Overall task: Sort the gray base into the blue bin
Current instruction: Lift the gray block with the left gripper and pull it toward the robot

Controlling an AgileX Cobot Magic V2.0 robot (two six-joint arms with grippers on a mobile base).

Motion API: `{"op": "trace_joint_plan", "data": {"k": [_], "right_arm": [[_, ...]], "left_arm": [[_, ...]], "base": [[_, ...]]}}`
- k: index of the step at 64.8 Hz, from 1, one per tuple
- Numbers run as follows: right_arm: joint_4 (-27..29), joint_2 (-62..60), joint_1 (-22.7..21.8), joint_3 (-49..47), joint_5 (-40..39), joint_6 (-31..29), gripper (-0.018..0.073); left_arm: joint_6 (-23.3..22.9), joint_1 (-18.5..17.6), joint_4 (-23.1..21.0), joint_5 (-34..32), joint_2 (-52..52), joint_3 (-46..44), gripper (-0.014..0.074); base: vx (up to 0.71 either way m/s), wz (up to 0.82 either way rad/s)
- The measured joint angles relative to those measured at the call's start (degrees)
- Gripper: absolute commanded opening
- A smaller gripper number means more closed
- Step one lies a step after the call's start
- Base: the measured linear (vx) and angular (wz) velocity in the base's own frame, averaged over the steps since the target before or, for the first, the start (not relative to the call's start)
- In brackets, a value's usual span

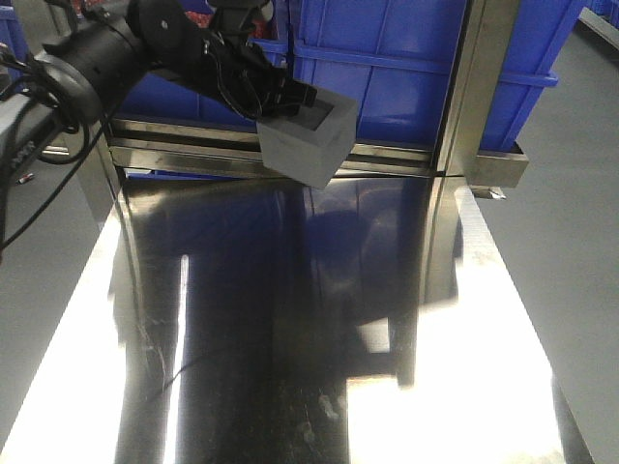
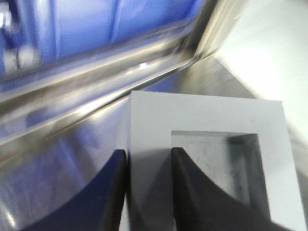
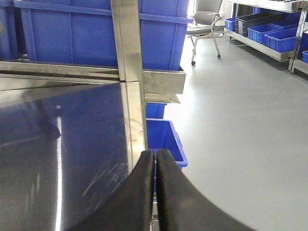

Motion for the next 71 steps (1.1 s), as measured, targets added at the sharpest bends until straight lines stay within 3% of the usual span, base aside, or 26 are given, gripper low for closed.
{"op": "trace_joint_plan", "data": {"k": [22,48,71], "right_arm": [[0.00,0.00,0.00,0.00,0.00,0.00,-0.0005],[0.00,0.00,0.00,0.00,0.00,0.00,-0.0005],[0.00,0.00,0.00,0.00,0.00,0.00,-0.0005]], "left_arm": [[0.00,-0.24,1.16,-2.78,-14.59,17.05,0.0020],[0.02,-0.24,1.16,-14.35,-39.05,44.88,0.0020],[1.04,-0.24,1.11,-20.88,-57.18,63.42,0.0020]], "base": [[0.00,0.00],[0.00,0.00],[0.00,0.00]]}}
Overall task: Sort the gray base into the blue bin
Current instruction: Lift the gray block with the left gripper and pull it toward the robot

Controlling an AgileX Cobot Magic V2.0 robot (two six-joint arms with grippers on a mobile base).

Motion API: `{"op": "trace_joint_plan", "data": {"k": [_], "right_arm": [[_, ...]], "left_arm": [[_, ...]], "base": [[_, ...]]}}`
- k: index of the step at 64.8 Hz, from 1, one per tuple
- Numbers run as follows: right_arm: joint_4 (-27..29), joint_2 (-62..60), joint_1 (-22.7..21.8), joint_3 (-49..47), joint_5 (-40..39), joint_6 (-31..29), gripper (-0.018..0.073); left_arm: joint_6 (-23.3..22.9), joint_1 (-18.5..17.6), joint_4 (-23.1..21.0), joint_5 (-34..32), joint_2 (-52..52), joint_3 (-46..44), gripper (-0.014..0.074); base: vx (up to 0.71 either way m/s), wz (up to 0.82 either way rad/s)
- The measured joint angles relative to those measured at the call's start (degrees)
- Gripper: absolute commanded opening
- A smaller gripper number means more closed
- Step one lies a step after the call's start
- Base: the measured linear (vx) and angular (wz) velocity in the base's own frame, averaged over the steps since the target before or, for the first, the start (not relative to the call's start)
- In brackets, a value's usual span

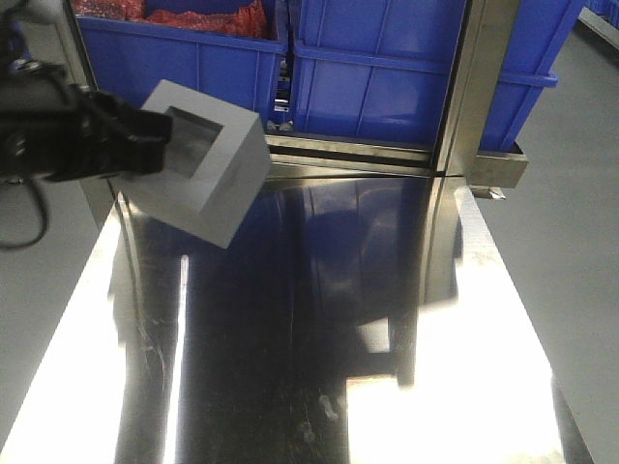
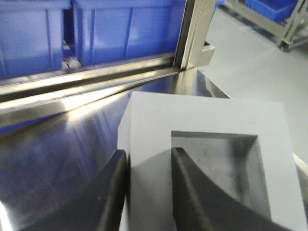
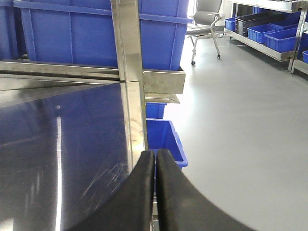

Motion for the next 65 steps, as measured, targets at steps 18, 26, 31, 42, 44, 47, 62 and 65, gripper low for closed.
{"op": "trace_joint_plan", "data": {"k": [18,26,31,42,44,47,62,65], "right_arm": [[0.00,0.00,0.00,0.00,0.00,0.00,-0.0005],[0.00,0.00,0.00,0.00,0.00,0.00,-0.0005],[0.00,0.00,0.00,0.00,0.00,0.00,-0.0005],[0.00,0.00,0.00,0.00,0.00,0.00,-0.0005],[0.00,0.00,0.00,0.00,0.00,0.00,-0.0005],[0.00,0.00,0.00,0.00,0.00,0.00,-0.0005],[0.00,0.00,0.00,0.00,0.00,0.00,-0.0005],[0.00,0.00,0.00,0.00,0.00,0.00,-0.0005]], "left_arm": [[0.95,0.00,-0.22,-5.08,-14.67,13.21,0.0020],[1.01,0.00,-0.34,-7.59,-20.86,19.38,0.0020],[1.01,0.00,-0.33,-9.09,-24.32,22.96,0.0020],[1.01,0.00,-0.34,-11.97,-32.51,30.13,0.0020],[1.01,0.00,-0.39,-12.03,-34.01,31.07,0.0020],[1.01,0.00,-0.39,-12.16,-35.77,32.61,0.0020],[1.07,0.00,-0.39,-12.16,-44.21,37.91,0.0020],[1.07,0.00,-0.39,-12.17,-45.15,38.41,0.0020]], "base": [[0.00,0.00],[0.00,0.00],[0.00,0.00],[0.00,0.00],[0.00,0.00],[0.00,0.00],[0.00,0.00],[0.00,0.00]]}}
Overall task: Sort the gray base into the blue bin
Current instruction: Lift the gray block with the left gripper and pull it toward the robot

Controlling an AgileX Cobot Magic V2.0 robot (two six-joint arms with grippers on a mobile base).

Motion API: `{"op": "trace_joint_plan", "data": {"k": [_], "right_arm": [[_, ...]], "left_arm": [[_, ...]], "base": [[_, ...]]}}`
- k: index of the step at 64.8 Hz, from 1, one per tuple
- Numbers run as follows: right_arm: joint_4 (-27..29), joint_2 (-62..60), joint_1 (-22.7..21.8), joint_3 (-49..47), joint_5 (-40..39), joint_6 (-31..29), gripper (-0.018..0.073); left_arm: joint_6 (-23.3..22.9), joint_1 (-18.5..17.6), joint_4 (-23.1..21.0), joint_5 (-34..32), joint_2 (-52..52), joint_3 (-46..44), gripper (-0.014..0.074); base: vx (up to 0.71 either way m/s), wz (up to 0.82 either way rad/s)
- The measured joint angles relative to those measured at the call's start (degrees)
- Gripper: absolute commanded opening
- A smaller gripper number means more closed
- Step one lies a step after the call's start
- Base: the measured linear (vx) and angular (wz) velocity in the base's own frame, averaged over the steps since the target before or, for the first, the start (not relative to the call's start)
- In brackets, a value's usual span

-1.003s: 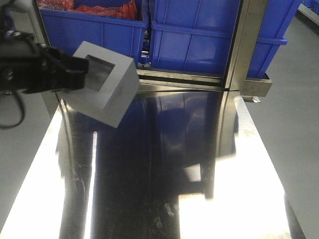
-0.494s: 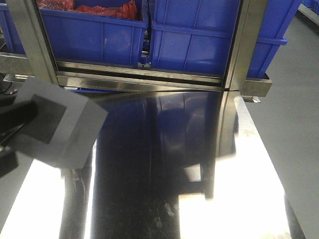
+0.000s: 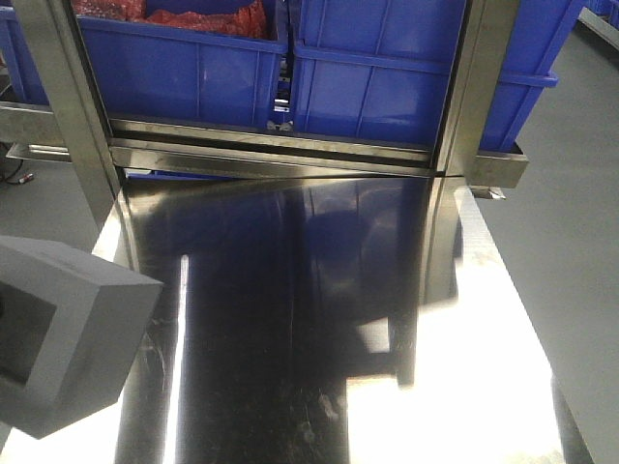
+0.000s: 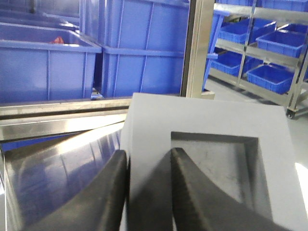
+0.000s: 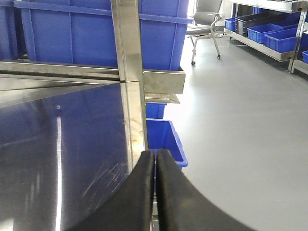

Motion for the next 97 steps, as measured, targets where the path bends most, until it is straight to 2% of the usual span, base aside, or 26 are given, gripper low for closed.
{"op": "trace_joint_plan", "data": {"k": [97], "right_arm": [[0.00,0.00,0.00,0.00,0.00,0.00,-0.0005]], "left_arm": [[0.00,0.00,-0.12,-0.31,-1.68,0.24,0.0020]], "base": [[0.00,0.00]]}}
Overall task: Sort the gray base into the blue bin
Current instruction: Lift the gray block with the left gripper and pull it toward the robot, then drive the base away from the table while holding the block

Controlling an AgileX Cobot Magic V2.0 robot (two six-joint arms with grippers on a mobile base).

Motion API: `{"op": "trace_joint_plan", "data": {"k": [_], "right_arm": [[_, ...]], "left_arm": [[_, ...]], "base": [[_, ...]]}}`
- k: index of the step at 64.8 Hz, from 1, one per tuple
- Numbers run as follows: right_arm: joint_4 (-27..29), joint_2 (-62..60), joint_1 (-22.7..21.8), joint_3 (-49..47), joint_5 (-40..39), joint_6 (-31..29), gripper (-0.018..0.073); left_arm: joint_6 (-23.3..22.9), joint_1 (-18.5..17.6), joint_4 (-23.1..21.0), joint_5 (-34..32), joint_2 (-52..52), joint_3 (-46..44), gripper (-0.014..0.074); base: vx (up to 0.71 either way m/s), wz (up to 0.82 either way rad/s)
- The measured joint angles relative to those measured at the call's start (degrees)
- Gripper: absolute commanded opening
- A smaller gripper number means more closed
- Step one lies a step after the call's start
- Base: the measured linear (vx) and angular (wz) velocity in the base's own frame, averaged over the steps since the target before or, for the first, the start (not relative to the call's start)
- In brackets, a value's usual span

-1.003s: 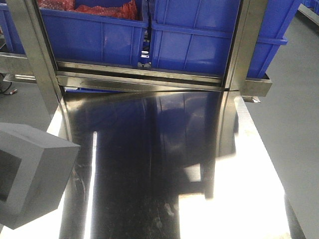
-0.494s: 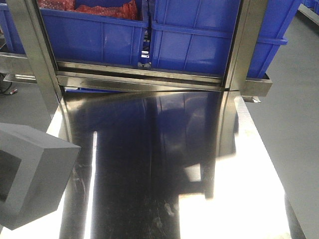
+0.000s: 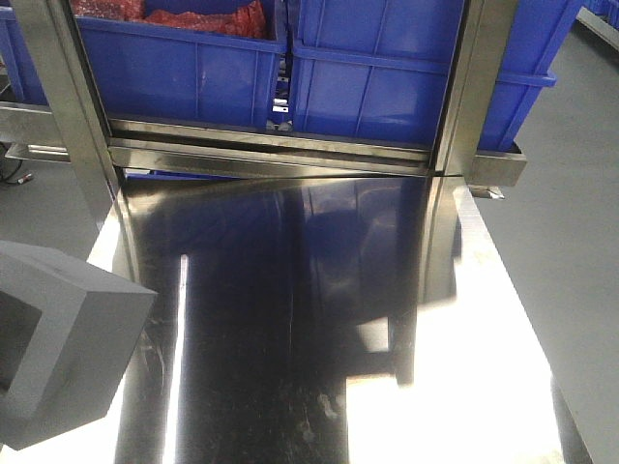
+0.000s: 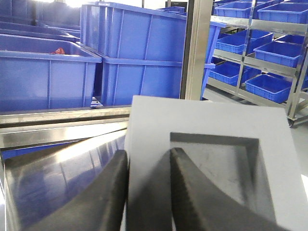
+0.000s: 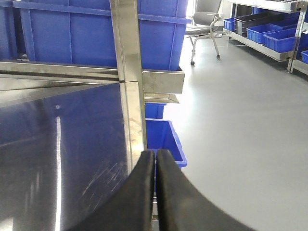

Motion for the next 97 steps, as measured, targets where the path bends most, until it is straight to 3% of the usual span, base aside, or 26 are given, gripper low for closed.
{"op": "trace_joint_plan", "data": {"k": [27,97], "right_arm": [[0.00,0.00,0.00,0.00,0.00,0.00,-0.0005],[0.00,0.00,0.00,0.00,0.00,0.00,-0.0005]], "left_arm": [[0.00,0.00,0.00,0.00,-0.02,0.00,0.0020],[0.00,0.00,0.00,0.00,-0.02,0.00,0.0020]], "base": [[-0.04,-0.19],[-0.05,-0.65]]}}
